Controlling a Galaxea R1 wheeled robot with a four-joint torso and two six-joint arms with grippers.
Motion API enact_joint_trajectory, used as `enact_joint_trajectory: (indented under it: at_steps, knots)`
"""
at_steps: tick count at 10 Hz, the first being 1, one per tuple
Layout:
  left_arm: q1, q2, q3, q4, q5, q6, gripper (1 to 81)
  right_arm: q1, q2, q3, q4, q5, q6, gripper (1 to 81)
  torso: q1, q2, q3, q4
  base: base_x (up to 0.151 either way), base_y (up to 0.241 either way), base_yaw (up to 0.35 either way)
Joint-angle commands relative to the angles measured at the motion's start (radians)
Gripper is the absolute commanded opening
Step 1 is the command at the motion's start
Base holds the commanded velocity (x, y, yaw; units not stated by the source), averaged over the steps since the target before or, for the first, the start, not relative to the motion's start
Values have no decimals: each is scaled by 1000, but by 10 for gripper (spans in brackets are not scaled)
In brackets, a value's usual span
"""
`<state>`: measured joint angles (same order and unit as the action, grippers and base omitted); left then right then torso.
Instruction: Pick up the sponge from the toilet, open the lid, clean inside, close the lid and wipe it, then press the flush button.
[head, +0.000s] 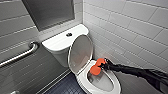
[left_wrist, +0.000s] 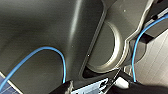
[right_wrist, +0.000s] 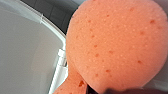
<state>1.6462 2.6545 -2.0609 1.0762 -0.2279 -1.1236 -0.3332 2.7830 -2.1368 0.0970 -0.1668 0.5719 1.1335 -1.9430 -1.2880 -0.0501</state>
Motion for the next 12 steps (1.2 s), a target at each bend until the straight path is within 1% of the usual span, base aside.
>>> enact_joint_trajectory:
  at_steps: [1,3,4,6,7,8,9,12]
  knots:
    - [50,-23,21,5,-41,4,811,128,-26,2,23,-3,29,10,0,0,0,0,0,0,0]
    - [51,-30,24,11,-44,4,811,92,-50,8,23,55,85,10,0,0,0,0,0,0,0]
    - [57,-28,24,13,-42,4,811,76,-58,9,21,62,109,10,0,0,0,0,0,0,0]
    - [60,-27,22,13,-42,4,811,35,-89,46,21,113,143,10,0,0,0,0,0,0,0]
    - [59,-23,22,13,-42,5,811,15,-139,118,21,147,151,10,0,0,0,0,0,0,0]
    - [60,-19,21,14,-44,5,811,-2,-188,184,20,164,169,10,0,0,0,0,0,0,0]
    - [60,-17,19,13,-44,15,811,-20,-244,245,20,176,175,10,0,0,0,0,0,0,0]
    - [60,-10,19,14,-44,25,811,-89,-349,358,20,228,175,10,0,0,0,0,0,0,0]
